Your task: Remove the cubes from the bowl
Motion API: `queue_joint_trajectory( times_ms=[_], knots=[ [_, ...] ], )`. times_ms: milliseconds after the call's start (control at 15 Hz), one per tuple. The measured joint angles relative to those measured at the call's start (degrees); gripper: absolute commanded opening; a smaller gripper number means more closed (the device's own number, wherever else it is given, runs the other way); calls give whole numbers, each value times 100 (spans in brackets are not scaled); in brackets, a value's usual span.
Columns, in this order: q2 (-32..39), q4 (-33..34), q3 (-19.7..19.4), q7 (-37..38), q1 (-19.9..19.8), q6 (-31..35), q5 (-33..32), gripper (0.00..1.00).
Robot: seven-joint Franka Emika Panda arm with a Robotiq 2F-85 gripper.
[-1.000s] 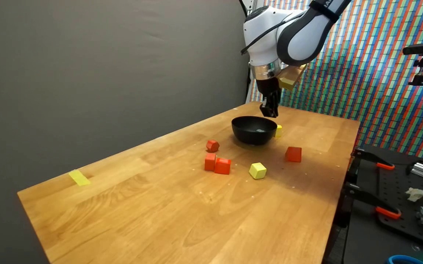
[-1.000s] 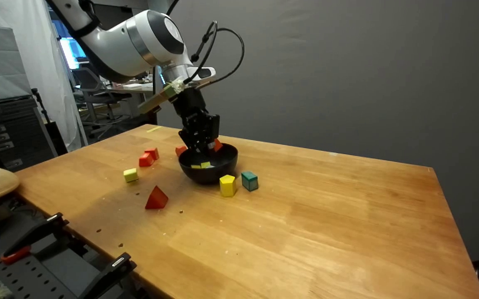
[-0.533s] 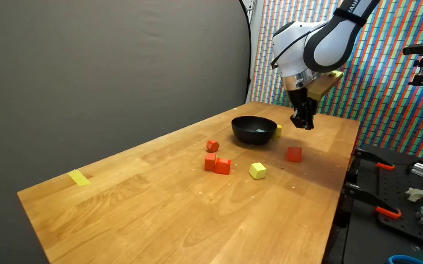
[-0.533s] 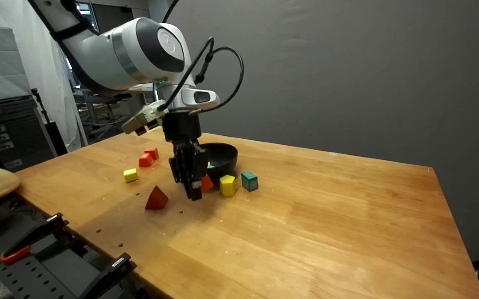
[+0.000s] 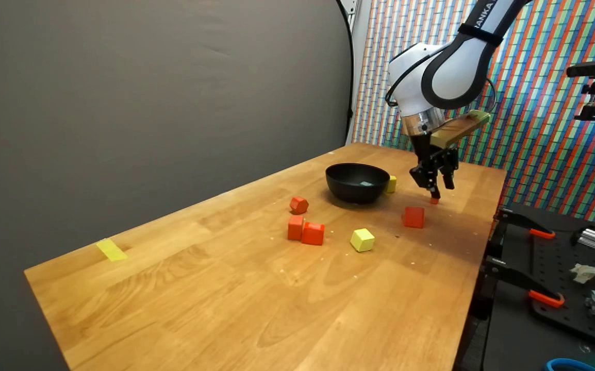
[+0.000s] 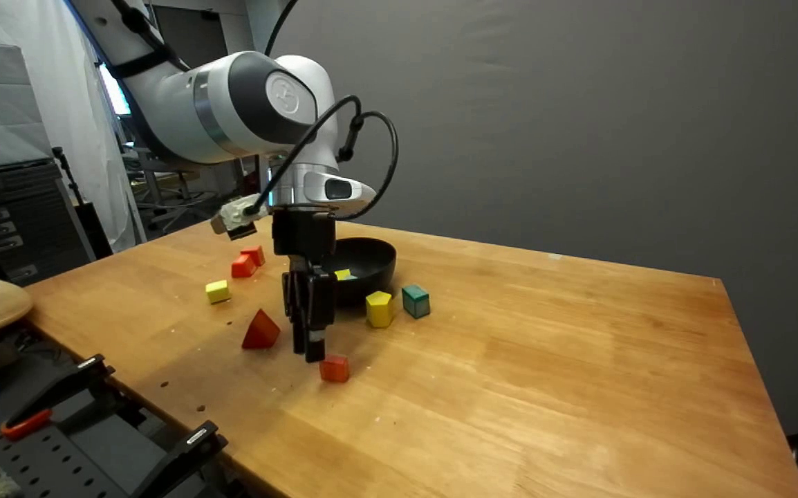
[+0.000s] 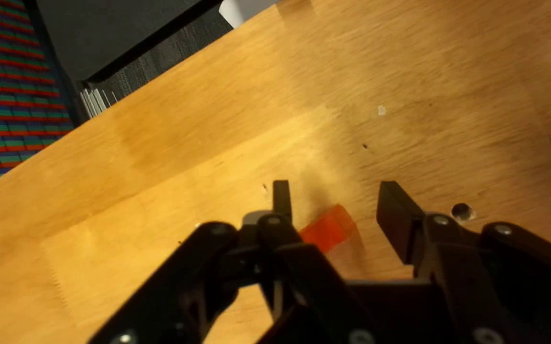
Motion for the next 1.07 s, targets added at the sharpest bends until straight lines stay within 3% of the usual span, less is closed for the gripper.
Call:
queue_joint_trajectory(
  times_ms=[133, 200, 600, 867, 1067],
  knots=[
    [-114, -2, 0, 204, 6, -1, 25, 98],
    [-209, -4, 3, 313, 9, 0, 58, 100],
    [-1146, -40, 125, 1067, 35, 546, 56, 100],
    [-1000, 309, 304, 1262, 52, 1171, -335, 100],
    [-772, 501, 332, 1509, 97, 1235, -675, 100]
  ],
)
